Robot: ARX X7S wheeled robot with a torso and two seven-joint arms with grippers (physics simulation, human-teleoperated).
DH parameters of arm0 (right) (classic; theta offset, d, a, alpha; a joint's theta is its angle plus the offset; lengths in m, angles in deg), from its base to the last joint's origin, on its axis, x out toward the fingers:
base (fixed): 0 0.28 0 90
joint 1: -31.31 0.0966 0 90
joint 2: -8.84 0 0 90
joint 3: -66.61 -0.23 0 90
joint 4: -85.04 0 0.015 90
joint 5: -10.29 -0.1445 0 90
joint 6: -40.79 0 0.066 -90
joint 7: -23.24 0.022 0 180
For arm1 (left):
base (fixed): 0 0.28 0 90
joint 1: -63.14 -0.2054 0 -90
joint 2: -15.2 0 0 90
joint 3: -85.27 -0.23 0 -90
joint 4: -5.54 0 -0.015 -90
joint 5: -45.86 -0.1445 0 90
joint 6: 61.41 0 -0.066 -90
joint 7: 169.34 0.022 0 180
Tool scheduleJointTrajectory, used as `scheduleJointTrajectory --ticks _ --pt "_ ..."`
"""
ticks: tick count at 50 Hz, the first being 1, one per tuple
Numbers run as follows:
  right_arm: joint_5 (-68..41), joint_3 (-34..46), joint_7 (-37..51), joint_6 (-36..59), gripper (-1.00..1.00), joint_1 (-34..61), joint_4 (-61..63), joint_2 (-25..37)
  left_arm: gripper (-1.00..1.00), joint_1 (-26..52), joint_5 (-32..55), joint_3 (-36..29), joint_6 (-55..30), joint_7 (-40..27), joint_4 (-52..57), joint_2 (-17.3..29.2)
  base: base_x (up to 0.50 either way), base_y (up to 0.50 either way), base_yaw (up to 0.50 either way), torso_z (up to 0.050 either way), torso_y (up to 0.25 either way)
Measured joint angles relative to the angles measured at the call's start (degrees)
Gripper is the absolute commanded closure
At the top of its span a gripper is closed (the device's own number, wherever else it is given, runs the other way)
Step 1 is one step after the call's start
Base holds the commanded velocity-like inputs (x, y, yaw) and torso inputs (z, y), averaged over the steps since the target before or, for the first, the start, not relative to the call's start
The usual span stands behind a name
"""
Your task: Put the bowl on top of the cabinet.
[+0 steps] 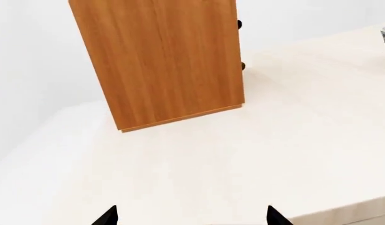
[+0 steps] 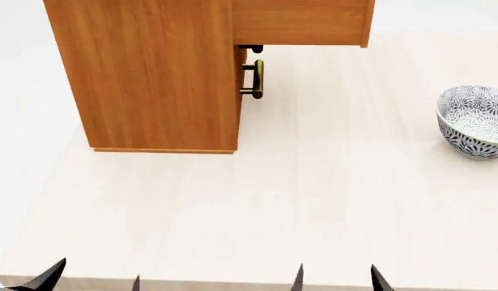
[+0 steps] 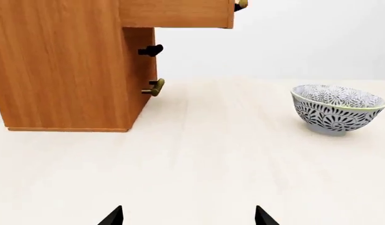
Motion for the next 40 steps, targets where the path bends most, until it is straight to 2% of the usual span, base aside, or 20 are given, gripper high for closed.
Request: scheduleJointTrajectory --ticks 7,15,24,40 --pt "-5.0 -2.5 2.7 14.1 -1.00 1.7 17.0 2.7 -1.00 1.3 2.6 1.4 -13.8 0.5 17.0 0.9 0.00 0.00 0.00 0.000 0.000" --pt "-8.7 -4.5 4.5 22.5 -1.00 1.6 29.0 4.3 -1.00 1.7 4.3 2.5 -22.4 0.5 28.6 1.7 0.00 0.00 0.00 0.000 0.000" --pt "-11.1 -6.1 5.1 25.7 -1.00 0.2 34.4 5.2 -1.00 0.7 4.4 1.4 -25.7 0.0 34.5 2.6 0.12 -0.02 0.00 0.000 0.000" --pt "-11.8 -6.5 5.2 25.5 -1.00 -2.4 36.7 6.3 -1.00 -1.1 4.9 1.0 -27.2 -0.9 38.5 3.5 0.49 -0.08 0.00 0.000 0.000"
